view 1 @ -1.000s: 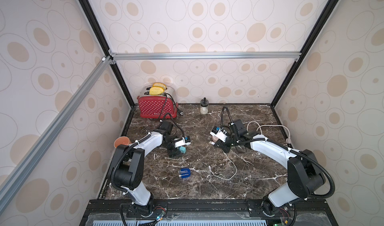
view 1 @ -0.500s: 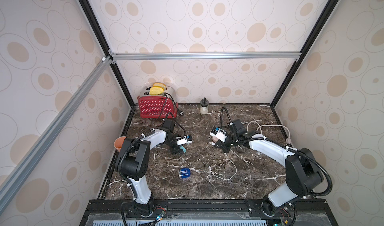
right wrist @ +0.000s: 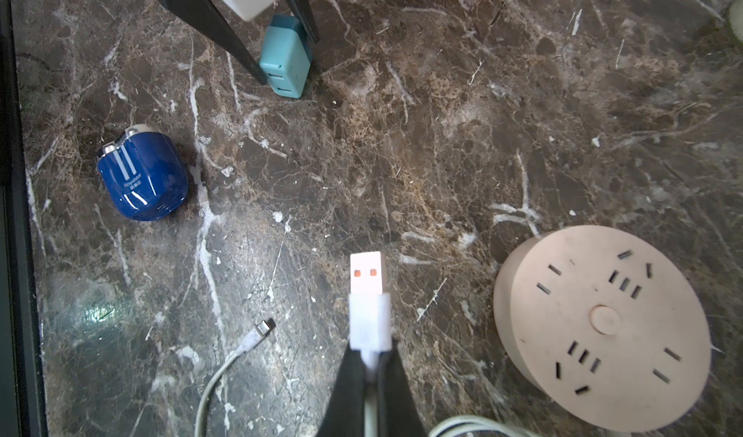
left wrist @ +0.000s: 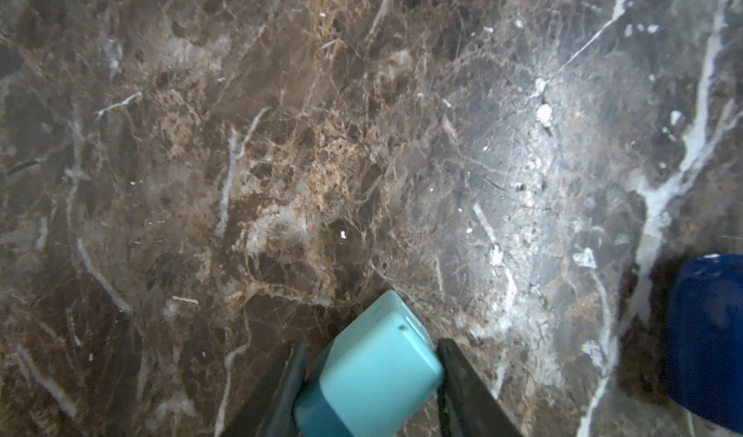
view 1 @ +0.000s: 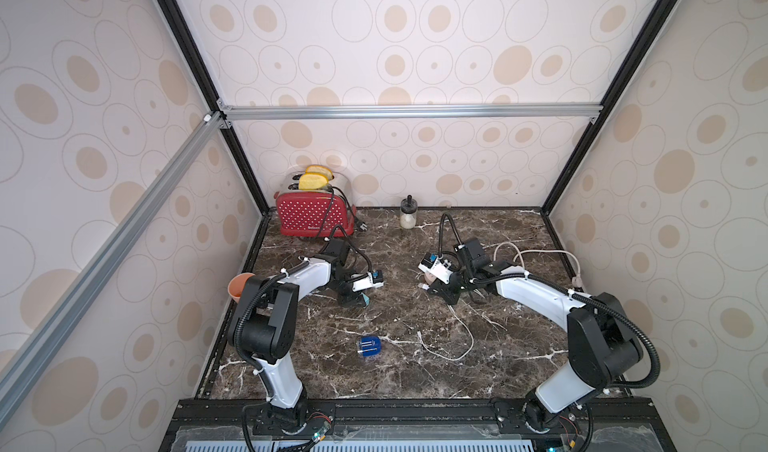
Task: Charge the electric shaver
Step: Pick up the plug from the center of the board.
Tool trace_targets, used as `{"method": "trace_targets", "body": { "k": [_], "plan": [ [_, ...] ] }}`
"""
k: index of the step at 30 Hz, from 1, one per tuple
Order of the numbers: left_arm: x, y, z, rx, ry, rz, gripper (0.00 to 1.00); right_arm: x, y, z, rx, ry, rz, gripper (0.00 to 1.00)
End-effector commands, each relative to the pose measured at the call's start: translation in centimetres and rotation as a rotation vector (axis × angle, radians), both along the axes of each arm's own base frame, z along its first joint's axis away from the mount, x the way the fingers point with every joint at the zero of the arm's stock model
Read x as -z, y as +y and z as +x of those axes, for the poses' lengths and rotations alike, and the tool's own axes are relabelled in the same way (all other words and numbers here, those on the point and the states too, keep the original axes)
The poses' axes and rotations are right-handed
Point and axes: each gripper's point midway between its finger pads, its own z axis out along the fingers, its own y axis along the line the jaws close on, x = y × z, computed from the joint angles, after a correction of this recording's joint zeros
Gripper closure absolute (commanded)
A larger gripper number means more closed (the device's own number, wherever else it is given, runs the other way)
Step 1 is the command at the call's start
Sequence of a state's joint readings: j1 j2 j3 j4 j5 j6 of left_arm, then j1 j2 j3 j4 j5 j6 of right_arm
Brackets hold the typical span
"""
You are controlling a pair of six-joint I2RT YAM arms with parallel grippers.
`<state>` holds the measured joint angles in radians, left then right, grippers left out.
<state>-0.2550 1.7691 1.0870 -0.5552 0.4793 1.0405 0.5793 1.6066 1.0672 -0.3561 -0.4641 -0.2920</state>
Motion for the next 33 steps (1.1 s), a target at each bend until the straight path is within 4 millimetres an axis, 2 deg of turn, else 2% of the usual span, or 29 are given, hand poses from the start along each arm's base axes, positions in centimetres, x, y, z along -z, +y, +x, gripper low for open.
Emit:
{"method": "trace_targets", "body": {
  "k": [1,2,4,8,9,13,16,20,28,33],
  "plan": [
    [-1.3,-0.2,-0.2,0.008,0.000,0.001,0.51,-0.3,0.0,0.1,-0.006,-0.014,-0.007,1.00],
    [-1.3,-0.2,-0.1,0.007,-0.001,0.003,0.42,-0.3,-0.1,0.0,-0.007,-0.014,-0.009,1.00],
    [-1.2,-0.1,-0.3,0.015,0.001,0.008,0.36,-0.4,-0.2,0.0,-0.007,-0.020,-0.010,1.00],
    [-1.3,0.1,-0.3,0.052,-0.016,0.026,0.32,-0.3,-0.3,0.0,-0.008,-0.025,-0.016,1.00],
    [-1.1,0.4,-0.9,0.062,0.008,0.042,0.32,-0.4,-0.3,0.0,-0.007,-0.026,-0.017,1.00],
    [-0.8,0.8,-0.5,0.094,-0.001,0.078,0.31,-0.6,-0.3,0.1,-0.005,-0.034,-0.017,1.00],
    [-0.8,0.5,0.1,0.100,-0.011,0.071,0.33,-0.6,-0.4,0.2,-0.004,-0.036,-0.021,1.00],
    [-0.8,0.3,0.5,0.095,-0.012,0.058,0.43,-0.6,-0.4,0.2,-0.002,-0.038,-0.022,1.00],
    [-0.4,-0.2,-0.4,0.066,0.019,0.040,0.51,-0.7,-0.5,0.2,0.000,-0.042,-0.023,1.00],
    [-0.4,-1.3,-1.0,0.073,0.025,0.044,0.62,-0.7,-0.4,0.2,-0.001,-0.043,-0.021,1.00]
  ]
}}
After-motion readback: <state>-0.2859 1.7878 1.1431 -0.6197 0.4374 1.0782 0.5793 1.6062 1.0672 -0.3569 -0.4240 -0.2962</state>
